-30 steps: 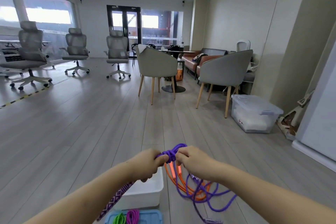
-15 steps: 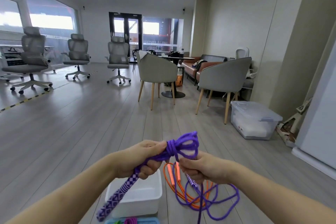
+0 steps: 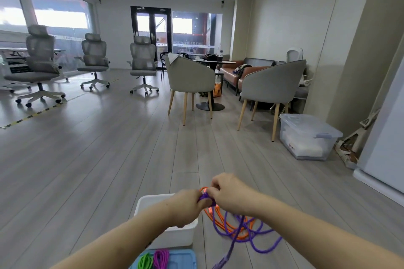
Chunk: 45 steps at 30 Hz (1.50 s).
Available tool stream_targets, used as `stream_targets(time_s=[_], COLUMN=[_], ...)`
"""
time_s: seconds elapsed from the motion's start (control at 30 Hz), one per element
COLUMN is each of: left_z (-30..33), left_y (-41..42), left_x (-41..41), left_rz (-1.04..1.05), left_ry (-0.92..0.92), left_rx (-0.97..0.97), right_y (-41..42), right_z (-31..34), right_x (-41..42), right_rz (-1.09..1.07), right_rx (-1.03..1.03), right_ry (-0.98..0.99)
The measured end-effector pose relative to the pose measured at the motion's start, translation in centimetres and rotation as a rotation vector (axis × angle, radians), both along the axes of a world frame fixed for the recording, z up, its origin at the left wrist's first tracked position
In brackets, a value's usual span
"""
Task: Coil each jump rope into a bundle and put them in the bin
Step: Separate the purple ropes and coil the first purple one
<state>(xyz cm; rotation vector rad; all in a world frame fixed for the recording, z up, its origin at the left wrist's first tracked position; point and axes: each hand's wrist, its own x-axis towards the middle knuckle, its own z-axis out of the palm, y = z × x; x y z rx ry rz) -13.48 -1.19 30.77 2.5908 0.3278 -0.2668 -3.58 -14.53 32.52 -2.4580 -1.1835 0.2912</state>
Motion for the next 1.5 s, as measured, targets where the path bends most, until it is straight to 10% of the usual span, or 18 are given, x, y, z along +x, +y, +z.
stream_targets(time_s=[0.53,0.9,1.13,1.5], left_z=[5.5,3.1,-0.9,3.2], left_y=[2.3,0.5,0.5,1.0], left_x=[-0.4,-2.5,-0.5,0.1], left_rz=[0.153,-0.215,0.120,0.219], left_ry=[-0.387,0.371,-0.004,-0.242], left_rx=[-0.920,-0.544,-0.282,-0.939], right_y=[-3.7,-2.2,0.3,-2.8], right_z=[0.3,1.4,0.8,1.5], right_x=[0.5,1.5,-0.1,1.9], right_rz=[0.077,0.181,0.041,0.082], right_rx=[0.318,-0.019,0.033,0.273], right_ry=[0.718,0.319,0.078,0.606])
